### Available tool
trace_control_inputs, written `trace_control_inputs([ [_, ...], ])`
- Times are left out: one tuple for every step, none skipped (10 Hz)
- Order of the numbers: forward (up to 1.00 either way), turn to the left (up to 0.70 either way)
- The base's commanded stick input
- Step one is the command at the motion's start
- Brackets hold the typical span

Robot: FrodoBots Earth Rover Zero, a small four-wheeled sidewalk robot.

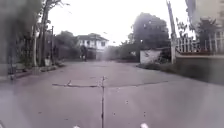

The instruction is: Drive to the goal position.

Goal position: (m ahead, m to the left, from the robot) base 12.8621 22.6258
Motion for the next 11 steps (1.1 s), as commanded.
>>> trace_control_inputs([
  [1.00,0.01],
  [1.00,0.01],
  [1.00,0.01],
  [1.00,0.01],
  [1.00,0.01],
  [1.00,0.01],
  [1.00,0.01],
  [1.00,0.01],
  [1.00,0.01],
  [1.00,0.01],
  [1.00,0.01],
])
